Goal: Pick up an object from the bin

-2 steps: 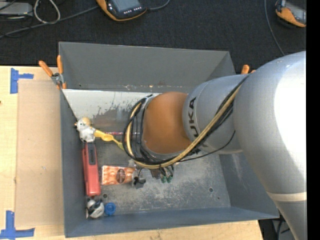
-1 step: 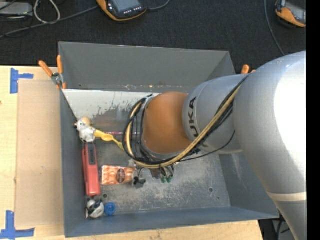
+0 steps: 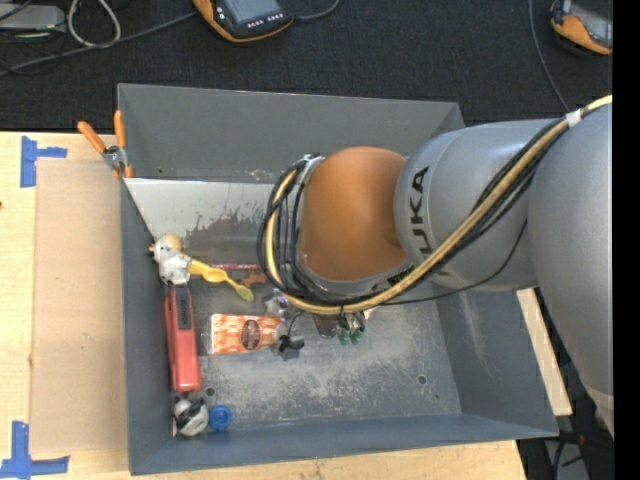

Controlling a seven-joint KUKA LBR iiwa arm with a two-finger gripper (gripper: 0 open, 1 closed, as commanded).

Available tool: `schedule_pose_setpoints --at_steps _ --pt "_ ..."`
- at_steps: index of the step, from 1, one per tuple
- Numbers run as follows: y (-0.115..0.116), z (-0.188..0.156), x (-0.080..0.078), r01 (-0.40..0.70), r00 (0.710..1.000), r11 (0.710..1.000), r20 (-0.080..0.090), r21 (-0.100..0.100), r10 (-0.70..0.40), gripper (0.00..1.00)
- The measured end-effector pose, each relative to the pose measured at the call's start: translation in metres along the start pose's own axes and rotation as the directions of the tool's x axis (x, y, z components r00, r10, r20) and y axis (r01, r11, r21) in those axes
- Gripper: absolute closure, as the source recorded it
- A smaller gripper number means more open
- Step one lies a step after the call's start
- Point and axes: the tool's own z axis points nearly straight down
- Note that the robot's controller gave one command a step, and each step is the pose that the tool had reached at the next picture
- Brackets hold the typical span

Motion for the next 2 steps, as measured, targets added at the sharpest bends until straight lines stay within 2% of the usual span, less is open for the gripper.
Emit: schedule_pose_setpoints --at_steps 1,2 --pt "-0.008 -0.032 0.004 0.007 1.000 1.000 -0.004 0.000 -0.007 1.00" --pt "-0.004 0.016 0.019 0.114 0.993 0.993 -0.001 0.000 -0.114 1.00"
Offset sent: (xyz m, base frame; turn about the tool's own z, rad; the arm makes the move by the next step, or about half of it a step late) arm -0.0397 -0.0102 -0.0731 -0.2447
